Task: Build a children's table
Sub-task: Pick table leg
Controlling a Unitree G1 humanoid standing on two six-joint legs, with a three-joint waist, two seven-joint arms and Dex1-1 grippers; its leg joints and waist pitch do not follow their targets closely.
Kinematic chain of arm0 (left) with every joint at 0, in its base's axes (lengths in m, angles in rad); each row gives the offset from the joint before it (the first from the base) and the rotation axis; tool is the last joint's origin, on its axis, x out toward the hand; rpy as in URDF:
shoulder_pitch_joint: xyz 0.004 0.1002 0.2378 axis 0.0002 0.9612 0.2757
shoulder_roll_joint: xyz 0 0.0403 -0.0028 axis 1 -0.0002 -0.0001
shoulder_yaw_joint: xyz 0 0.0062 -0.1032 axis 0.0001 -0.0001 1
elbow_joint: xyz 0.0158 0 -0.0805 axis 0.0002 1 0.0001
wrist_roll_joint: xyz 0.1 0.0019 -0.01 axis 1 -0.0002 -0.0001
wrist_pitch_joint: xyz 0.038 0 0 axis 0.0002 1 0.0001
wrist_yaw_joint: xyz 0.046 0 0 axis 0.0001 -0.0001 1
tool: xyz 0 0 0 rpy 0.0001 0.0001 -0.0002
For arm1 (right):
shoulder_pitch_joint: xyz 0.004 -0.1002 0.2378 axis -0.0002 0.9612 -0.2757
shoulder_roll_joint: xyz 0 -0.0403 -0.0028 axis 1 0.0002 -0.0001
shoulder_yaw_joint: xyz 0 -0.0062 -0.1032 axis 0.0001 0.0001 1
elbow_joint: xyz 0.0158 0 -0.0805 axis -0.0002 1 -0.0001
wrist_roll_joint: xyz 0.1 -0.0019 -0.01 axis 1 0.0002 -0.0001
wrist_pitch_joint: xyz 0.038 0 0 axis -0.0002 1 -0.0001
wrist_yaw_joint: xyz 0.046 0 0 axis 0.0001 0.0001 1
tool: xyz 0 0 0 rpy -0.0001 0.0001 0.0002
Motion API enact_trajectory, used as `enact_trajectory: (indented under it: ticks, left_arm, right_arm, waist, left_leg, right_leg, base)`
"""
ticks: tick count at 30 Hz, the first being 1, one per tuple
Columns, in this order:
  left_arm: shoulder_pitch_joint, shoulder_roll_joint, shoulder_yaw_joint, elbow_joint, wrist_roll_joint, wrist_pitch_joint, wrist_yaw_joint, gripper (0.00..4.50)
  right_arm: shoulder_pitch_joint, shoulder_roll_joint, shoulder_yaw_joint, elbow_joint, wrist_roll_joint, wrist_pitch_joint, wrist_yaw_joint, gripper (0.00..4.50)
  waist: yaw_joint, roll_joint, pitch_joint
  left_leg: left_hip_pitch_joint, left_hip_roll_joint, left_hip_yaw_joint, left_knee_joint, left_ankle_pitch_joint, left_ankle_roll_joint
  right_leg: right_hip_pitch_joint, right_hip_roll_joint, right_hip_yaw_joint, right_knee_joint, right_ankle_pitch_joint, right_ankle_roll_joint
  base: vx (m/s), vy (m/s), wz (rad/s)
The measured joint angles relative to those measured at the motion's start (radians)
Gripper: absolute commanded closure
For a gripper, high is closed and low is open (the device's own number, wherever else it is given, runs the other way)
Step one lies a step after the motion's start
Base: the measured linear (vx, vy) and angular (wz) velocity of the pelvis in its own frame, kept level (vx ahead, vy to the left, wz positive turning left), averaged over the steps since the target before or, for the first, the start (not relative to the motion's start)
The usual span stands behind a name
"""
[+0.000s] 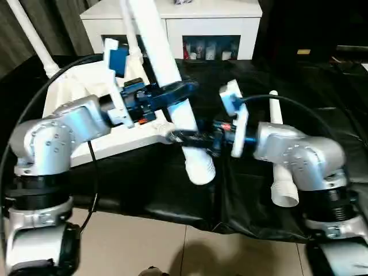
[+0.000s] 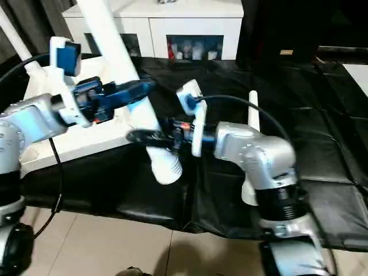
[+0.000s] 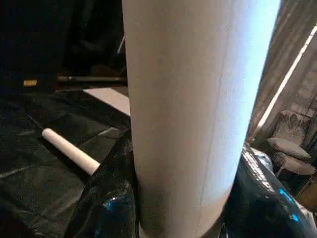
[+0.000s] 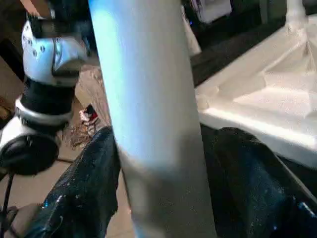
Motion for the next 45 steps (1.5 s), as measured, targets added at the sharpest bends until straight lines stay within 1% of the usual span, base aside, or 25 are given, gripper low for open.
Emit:
enact_trajectory:
  ticks: [1,3,4,7,9,15,18,24,32,33,34,36,37,39,40,42,44,45]
  left_arm:
    - [0.0,0.002,0.0,0.004,0.0,-0.002,-0.001,2.68]
    - [0.0,0.004,0.0,0.006,0.001,-0.004,-0.001,2.68]
    - [0.0,0.007,0.0,0.006,0.001,-0.006,-0.006,2.68]
    - [0.001,0.015,0.0,0.006,0.001,-0.008,-0.019,2.68]
    - [0.001,0.017,0.0,0.006,0.001,-0.008,-0.021,2.68]
    - [0.002,0.02,-0.001,0.011,0.001,-0.008,-0.03,2.68]
    - [0.002,0.018,-0.001,0.024,0.001,-0.011,-0.031,2.68]
    - [0.002,0.014,-0.001,0.032,0.001,-0.019,-0.031,2.68]
    - [0.002,0.012,0.001,0.032,0.001,-0.039,-0.029,2.68]
    - [0.001,0.007,0.002,0.033,0.002,-0.042,-0.015,2.33]
    - [0.001,-0.001,0.004,0.035,0.003,-0.042,-0.001,2.33]
    - [-0.009,-0.026,0.008,0.062,0.01,-0.041,0.055,1.95]
    - [-0.018,-0.039,0.012,0.078,0.016,-0.043,0.087,1.95]
    - [-0.04,-0.049,0.036,0.097,0.03,-0.049,0.145,1.72]
    - [-0.044,-0.05,0.041,0.095,0.042,-0.06,0.166,1.72]
    - [-0.043,-0.058,0.041,0.088,0.065,-0.081,0.203,1.47]
    - [-0.04,-0.067,0.036,0.083,0.09,-0.093,0.237,1.42]
    - [-0.037,-0.075,0.032,0.075,0.106,-0.103,0.264,1.2]
  right_arm:
    - [0.003,0.001,0.0,0.0,0.001,0.004,0.0,1.69]
    - [0.003,0.002,0.003,0.0,0.005,0.014,0.002,2.0]
    - [0.003,0.002,0.003,0.0,0.007,0.019,0.002,2.0]
    - [0.001,0.003,0.018,-0.002,0.013,0.024,0.003,2.2]
    - [0.0,0.003,0.022,-0.002,0.012,0.021,0.003,2.42]
    - [0.0,0.003,0.035,-0.006,0.009,0.014,0.003,2.48]
    - [0.002,0.002,0.044,-0.014,-0.003,-0.003,-0.003,2.51]
    - [0.009,0.002,0.045,-0.028,-0.012,-0.015,-0.013,2.56]
    - [0.009,0.013,0.055,-0.026,-0.03,-0.056,-0.014,2.59]
    - [0.009,0.013,0.054,-0.024,-0.033,-0.06,-0.015,2.59]
    - [0.009,0.013,0.054,-0.018,-0.033,-0.066,-0.017,2.59]
    - [0.007,0.02,0.054,-0.006,-0.045,-0.074,-0.039,2.6]
    - [0.007,0.024,0.058,0.0,-0.056,-0.074,-0.054,2.6]
    - [0.011,0.033,0.073,0.005,-0.072,-0.074,-0.072,2.62]
    - [0.012,0.04,0.074,0.005,-0.081,-0.079,-0.086,2.62]
    - [0.012,0.056,0.072,0.008,-0.097,-0.096,-0.118,2.62]
    - [0.012,0.072,0.069,0.014,-0.108,-0.106,-0.144,2.63]
    - [0.012,0.083,0.069,0.016,-0.113,-0.114,-0.163,2.63]
  waist:
    - [0.0,-0.001,0.0]
    - [0.001,-0.003,0.0]
    - [0.001,-0.004,0.0]
    - [0.002,-0.004,0.0]
    - [0.002,-0.004,0.0]
    - [0.003,-0.004,0.0]
    - [0.003,-0.004,0.0]
    - [0.003,-0.004,0.0]
    - [0.003,-0.004,0.0]
    - [0.003,-0.004,0.0]
    - [0.003,-0.004,0.0]
    - [0.005,-0.004,0.0]
    - [0.005,-0.005,0.0]
    - [0.004,-0.005,0.0]
    - [0.003,-0.005,0.0]
    - [0.001,-0.005,0.0]
    - [0.002,-0.005,0.0]
    - [0.002,-0.005,0.0]
  left_leg:
    - [0.0,0.0,0.0,0.0,0.0,0.0]
    - [0.0,0.0,0.0,0.0,0.001,-0.001]
    - [0.0,0.0,0.0,0.0,0.001,-0.001]
    - [0.0,0.0,0.0,0.0,0.001,-0.002]
    - [0.0,0.0,0.0,0.0,0.001,-0.002]
    - [0.0,0.0,0.0,0.0,0.002,-0.002]
    - [0.0,0.0,0.0,0.0,0.002,-0.002]
    - [0.0,0.0,0.0,0.0,0.002,-0.002]
    - [0.0,0.0,0.0,0.0,0.002,-0.002]
    - [0.0,0.0,0.0,0.0,0.002,-0.002]
    - [0.001,0.0,0.0,0.0,0.002,-0.002]
    - [0.0,0.0,0.0,0.0,0.002,-0.003]
    - [0.0,0.0,0.0,0.0,0.004,-0.002]
    - [0.0,0.0,0.0,0.0,0.004,-0.002]
    - [0.0,0.0,0.0,0.0,0.004,-0.002]
    - [0.0,0.0,0.0,0.0,0.004,-0.002]
    - [0.0,0.0,0.0,0.0,0.004,-0.003]
    - [0.0,0.0,0.0,0.0,0.004,-0.003]
  right_leg:
    - [0.0,0.0,0.0,0.0,0.0,0.0]
    - [0.0,0.0,0.0,0.001,0.001,0.0]
    - [0.0,0.0,0.0,0.001,0.001,0.0]
    - [-0.001,0.0,0.0,0.001,0.001,0.0]
    - [-0.001,0.0,0.0,0.001,0.001,0.0]
    - [-0.001,0.0,0.0,0.002,0.001,0.0]
    - [-0.001,0.0,0.0,0.002,0.001,0.0]
    - [-0.001,0.0,0.0,0.002,0.001,0.0]
    - [-0.001,0.0,0.0,0.003,0.001,0.0]
    - [-0.001,0.0,0.0,0.003,0.001,0.0]
    - [0.0,0.0,0.0,0.003,0.001,0.0]
    - [0.0,0.0,0.0,0.003,0.001,0.0]
    - [0.0,0.0,0.0,0.004,0.001,0.0]
    - [-0.001,0.0,0.0,0.004,0.002,-0.001]
    - [-0.001,0.0,0.0,0.004,0.002,-0.001]
    - [-0.001,0.0,0.0,0.004,0.002,-0.001]
    - [-0.001,0.0,0.0,0.004,0.002,-0.001]
    - [-0.001,0.0,0.0,0.004,0.002,-0.001]
  base:
    - [0.0,0.0,0.0]
    - [0.0,0.0,0.0]
    - [0.0,0.0,0.0]
    - [0.0,0.0,0.0]
    - [0.0,0.0,0.0]
    - [0.0,0.0,0.0]
    - [0.0,0.0,0.0]
    - [0.0,0.0,0.0]
    - [0.0,0.0,0.0]
    - [0.0,0.0,0.0]
    - [0.0,0.0,0.0]
    - [0.0,0.0,0.0]
    - [0.0,0.0,0.0]
    - [0.0,0.0,0.0]
    - [0.0,0.0,0.0]
    - [0.0,0.0,0.0]
    - [0.0,0.0,0.0]
    - [0.0,0.0,0.0]
